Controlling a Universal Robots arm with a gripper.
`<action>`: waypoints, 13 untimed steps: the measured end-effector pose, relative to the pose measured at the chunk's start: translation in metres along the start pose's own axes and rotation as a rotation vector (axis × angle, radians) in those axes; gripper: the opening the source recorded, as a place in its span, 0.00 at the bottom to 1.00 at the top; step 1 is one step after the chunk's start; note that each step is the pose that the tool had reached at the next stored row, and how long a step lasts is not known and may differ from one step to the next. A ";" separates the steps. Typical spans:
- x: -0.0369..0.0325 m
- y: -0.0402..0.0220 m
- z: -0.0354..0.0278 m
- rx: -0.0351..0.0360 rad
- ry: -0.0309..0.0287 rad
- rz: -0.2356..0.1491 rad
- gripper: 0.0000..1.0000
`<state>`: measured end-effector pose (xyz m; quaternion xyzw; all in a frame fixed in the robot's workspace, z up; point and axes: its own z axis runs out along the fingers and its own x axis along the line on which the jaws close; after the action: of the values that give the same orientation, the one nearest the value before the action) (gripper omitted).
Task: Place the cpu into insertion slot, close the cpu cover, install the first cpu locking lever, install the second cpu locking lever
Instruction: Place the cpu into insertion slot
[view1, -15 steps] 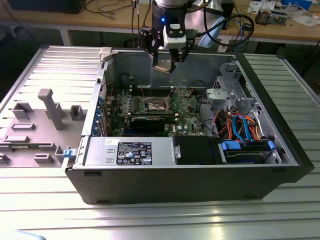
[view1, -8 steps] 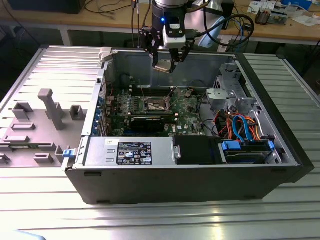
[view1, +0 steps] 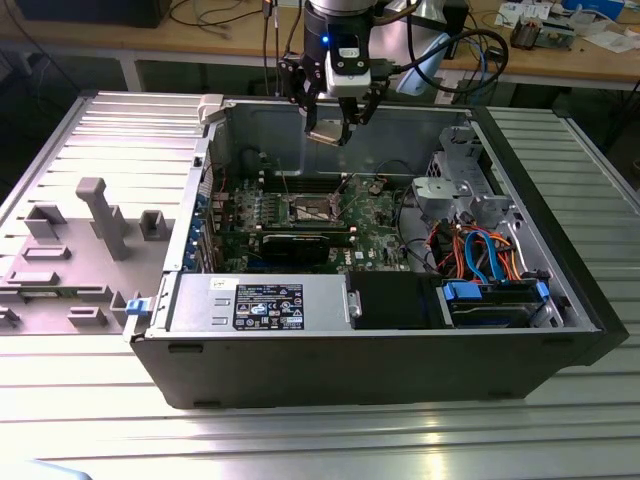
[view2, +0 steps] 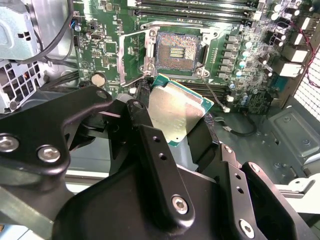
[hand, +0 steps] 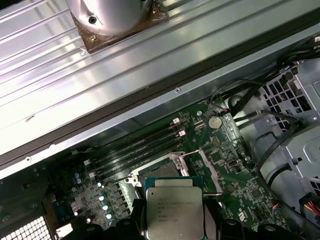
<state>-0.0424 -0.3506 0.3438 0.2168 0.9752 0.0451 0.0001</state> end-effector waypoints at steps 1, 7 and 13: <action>0.0000 0.0000 0.0000 0.0000 -0.0001 0.001 0.55; 0.0000 0.0000 0.0000 -0.0002 -0.0006 0.007 0.55; 0.0000 0.0000 0.0000 -0.0003 -0.0011 0.013 0.55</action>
<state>-0.0424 -0.3506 0.3438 0.2232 0.9737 0.0451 0.0004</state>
